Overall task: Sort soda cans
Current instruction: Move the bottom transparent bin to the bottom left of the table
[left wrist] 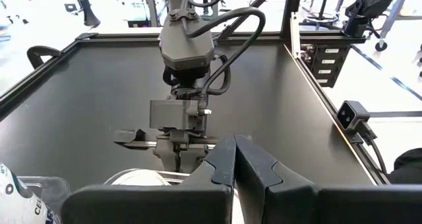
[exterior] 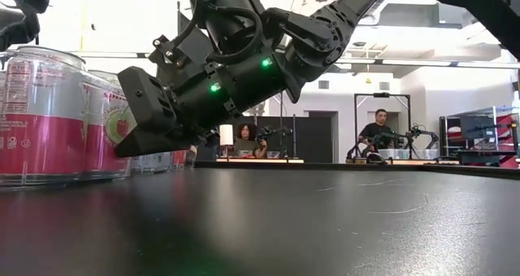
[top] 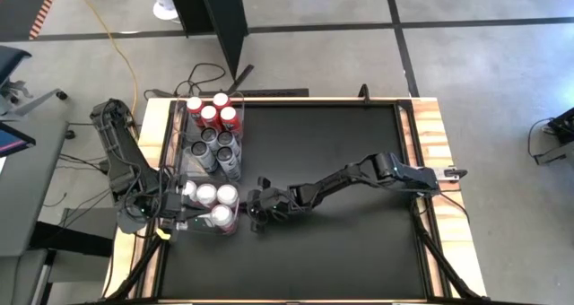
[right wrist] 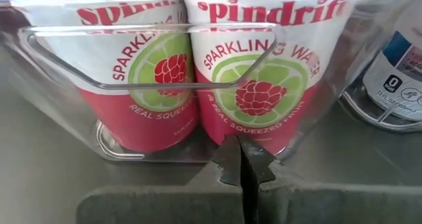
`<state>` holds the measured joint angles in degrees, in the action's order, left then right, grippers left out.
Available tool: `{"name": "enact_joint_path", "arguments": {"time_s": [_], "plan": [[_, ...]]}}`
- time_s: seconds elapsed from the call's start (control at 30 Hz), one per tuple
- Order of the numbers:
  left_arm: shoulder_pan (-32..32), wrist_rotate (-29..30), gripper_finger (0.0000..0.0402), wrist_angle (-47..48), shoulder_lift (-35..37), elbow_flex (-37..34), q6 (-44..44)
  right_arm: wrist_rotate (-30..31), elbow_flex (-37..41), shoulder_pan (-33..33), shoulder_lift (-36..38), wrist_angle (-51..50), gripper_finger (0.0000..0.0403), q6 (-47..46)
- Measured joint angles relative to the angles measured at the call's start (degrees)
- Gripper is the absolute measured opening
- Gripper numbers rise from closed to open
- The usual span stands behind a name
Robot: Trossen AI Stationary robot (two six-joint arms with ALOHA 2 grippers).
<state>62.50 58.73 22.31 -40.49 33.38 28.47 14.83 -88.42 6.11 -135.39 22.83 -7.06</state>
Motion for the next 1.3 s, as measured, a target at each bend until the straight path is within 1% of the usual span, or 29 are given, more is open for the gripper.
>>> {"name": "enact_joint_path", "arguments": {"time_s": [0.33, 0.5, 0.67, 0.83, 0.97, 1.07, 1.3], "plan": [[0.0, 0.0, 0.0, 0.0, 0.0, 0.1, 0.0, 1.3, 0.0, -0.7, 0.0, -0.1, 0.0005, 2.7], [0.0, 0.0, 0.0, 0.0, 0.1, 0.1, 0.4, 0.9, -0.2, -0.4, 0.2, -2.9, 0.0005, 3.2], [0.0, 0.0, 0.0, 0.0, 0.1, 0.1, 0.6, 1.3, -0.4, 2.6, 0.3, -6.5, 0.0005, 0.8], [0.0, 0.0, 0.0, 0.0, 0.1, 0.1, 0.9, 0.1, -0.3, 7.6, 0.3, -10.1, 0.0005, -2.0], [0.0, 0.0, 0.0, 0.0, 0.1, 0.1, 0.9, -0.5, -0.3, 11.1, 0.3, -9.2, 0.0005, -3.4], [0.0, 0.0, 0.0, -0.3, 0.1, 0.1, 0.9, -0.9, -1.8, 12.8, 0.2, -6.9, 0.0005, -2.7], [0.0, 0.8, 0.0, -2.9, 0.1, 0.1, -0.8, -1.4, -5.8, 13.1, 0.0, -2.5, 0.0005, 0.4]]}}
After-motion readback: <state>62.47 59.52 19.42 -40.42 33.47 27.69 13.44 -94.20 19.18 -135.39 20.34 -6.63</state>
